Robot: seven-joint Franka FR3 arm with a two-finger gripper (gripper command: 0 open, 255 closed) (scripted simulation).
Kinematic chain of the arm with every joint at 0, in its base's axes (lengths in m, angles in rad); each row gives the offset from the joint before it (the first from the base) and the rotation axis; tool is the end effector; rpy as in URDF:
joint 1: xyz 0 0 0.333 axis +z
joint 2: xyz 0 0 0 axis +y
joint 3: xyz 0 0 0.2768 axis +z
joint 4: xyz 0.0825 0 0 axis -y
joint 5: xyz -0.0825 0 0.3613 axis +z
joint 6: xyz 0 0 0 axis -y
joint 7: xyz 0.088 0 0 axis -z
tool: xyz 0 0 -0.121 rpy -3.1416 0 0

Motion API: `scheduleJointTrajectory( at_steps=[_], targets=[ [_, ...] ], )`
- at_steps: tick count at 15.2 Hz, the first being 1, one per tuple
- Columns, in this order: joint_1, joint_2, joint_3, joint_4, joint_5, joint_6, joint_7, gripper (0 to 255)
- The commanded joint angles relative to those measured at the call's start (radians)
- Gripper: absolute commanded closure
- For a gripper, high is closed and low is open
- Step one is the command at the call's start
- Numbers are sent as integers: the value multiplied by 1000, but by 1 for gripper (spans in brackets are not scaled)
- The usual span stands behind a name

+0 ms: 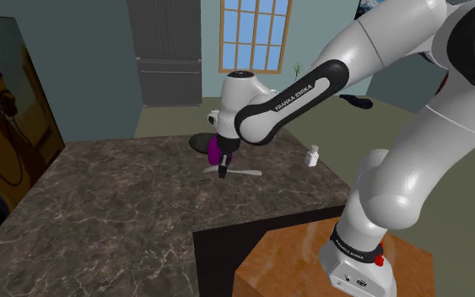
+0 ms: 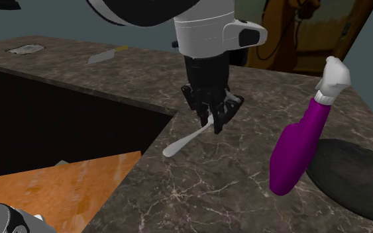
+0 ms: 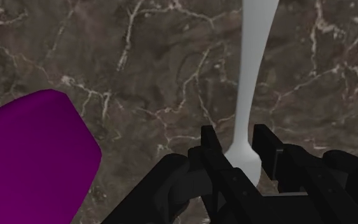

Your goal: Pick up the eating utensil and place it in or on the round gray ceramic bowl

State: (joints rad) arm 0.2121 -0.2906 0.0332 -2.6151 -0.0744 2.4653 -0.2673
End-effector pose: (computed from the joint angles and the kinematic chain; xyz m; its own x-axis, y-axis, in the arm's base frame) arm 0.4114 0.1018 0.3272 0.8349 0.5380 0.1163 0.5294 -0.8427 0.0979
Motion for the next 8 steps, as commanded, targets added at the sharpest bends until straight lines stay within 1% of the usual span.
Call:
scheduleJointTrajectory(
  at_steps=[1, 8],
  targets=[
    [1, -20, -1, 13, 3, -33, -4, 255],
    [5, -78, -3, 64, 12, -142, -14, 255]
  ],
)
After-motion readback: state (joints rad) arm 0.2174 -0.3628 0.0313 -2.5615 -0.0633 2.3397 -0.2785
